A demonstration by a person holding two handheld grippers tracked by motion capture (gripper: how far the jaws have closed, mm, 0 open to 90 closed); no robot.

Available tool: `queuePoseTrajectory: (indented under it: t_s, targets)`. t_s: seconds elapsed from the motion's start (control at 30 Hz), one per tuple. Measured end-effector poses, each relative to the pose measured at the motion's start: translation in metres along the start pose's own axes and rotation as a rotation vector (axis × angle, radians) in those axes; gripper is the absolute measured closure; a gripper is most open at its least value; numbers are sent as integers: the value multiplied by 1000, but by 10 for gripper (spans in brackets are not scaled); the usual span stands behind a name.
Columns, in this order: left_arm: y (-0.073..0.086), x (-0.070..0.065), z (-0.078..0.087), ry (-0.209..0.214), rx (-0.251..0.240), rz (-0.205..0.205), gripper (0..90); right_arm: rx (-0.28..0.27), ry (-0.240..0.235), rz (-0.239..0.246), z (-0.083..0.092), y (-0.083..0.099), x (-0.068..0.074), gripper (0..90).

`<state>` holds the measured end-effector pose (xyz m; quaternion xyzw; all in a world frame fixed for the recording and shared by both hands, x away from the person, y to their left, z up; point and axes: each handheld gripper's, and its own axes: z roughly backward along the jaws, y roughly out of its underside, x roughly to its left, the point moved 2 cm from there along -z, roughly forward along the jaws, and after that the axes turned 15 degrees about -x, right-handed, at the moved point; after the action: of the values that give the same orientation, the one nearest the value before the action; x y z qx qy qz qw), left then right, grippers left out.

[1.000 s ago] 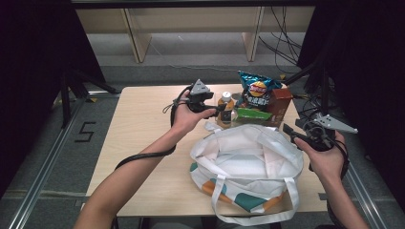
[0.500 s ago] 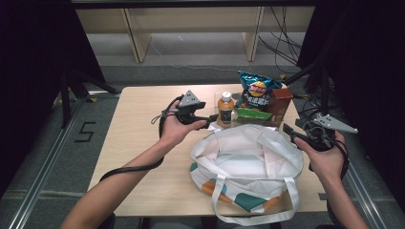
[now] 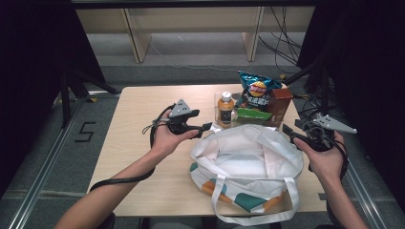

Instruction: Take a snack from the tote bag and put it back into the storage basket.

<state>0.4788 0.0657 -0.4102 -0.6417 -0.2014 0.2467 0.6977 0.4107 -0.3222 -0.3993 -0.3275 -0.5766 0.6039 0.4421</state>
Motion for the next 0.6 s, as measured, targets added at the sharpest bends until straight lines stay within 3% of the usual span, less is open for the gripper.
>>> queuePoseTrajectory:
  t_s: [0.33,0.43,0.6]
  targets:
    - [16,-2,19,-2,-10,23,261,-21,-5,49,-2,0,-4,442]
    - [20,-4,24,-5,-2,23,260,-6,0,11,-1,0,-1,442]
    - [27,-8,32,-2,1,29,259,-13,-6,25,-1,1,-2,442]
